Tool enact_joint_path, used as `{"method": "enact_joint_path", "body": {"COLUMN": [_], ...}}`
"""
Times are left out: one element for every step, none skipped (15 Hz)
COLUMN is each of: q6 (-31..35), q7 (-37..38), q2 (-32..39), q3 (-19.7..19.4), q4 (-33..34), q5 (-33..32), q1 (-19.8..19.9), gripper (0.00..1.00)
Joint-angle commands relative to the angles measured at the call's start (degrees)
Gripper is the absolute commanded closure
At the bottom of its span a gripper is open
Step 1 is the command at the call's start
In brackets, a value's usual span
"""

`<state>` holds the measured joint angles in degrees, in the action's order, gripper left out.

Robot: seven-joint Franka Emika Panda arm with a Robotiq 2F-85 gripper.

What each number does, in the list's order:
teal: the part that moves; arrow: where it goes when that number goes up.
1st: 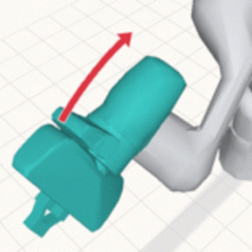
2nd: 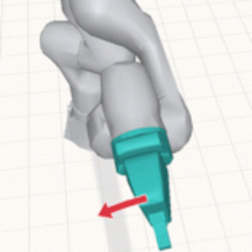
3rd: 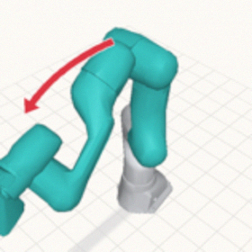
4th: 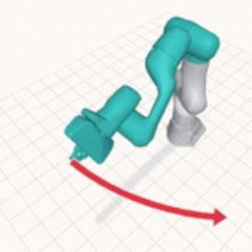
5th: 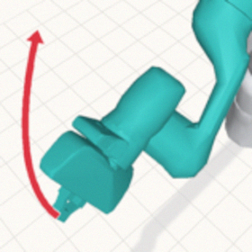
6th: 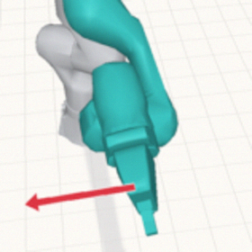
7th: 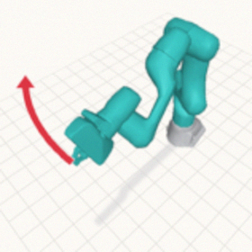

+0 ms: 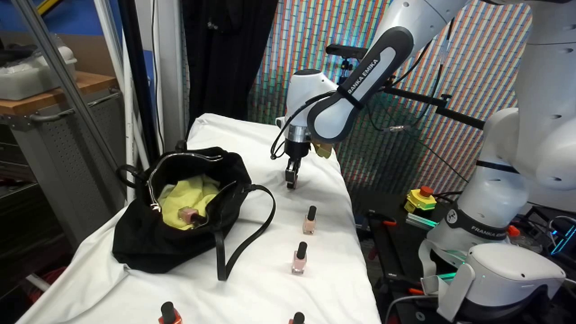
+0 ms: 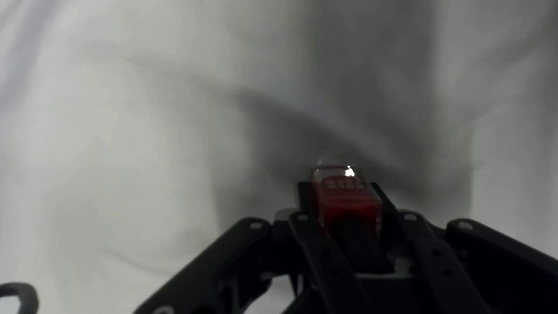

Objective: Put all the nail polish in the black bag

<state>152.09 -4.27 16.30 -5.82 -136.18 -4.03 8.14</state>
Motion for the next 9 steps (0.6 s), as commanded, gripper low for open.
{"method": "enact_joint_path", "body": {"q6": [-6.7,-8.6,-10.5,-11.9,-13.3,-14.5,-15.2,-15.3,-15.8], "q7": [-3.4,-3.9,-3.5,-2.3,-1.7,-0.5,0.3,1.8,2.1], "q2": [-4.2,-5.7,-7.4,-9.0,-10.5,-12.5,-14.3,-15.9,-17.3], "q3": [0.2,0.3,0.2,0.1,0.4,0.7,1.2,2.0,2.9], "q4": [-0.6,-0.8,-1.0,-1.0,-1.0,-1.1,-1.1,-1.0,-0.6], "q5": [-3.2,-4.5,-6.7,-9.2,-11.2,-13.8,-16.1,-18.5,-19.6], "q1": [-1.5,-2.1,-3.2,-4.2,-5.0,-6.1,-6.9,-7.8,-8.3], "gripper": [0.85,0.85,0.85,0.85,0.85,0.85,0.85,0.85,0.85]}}
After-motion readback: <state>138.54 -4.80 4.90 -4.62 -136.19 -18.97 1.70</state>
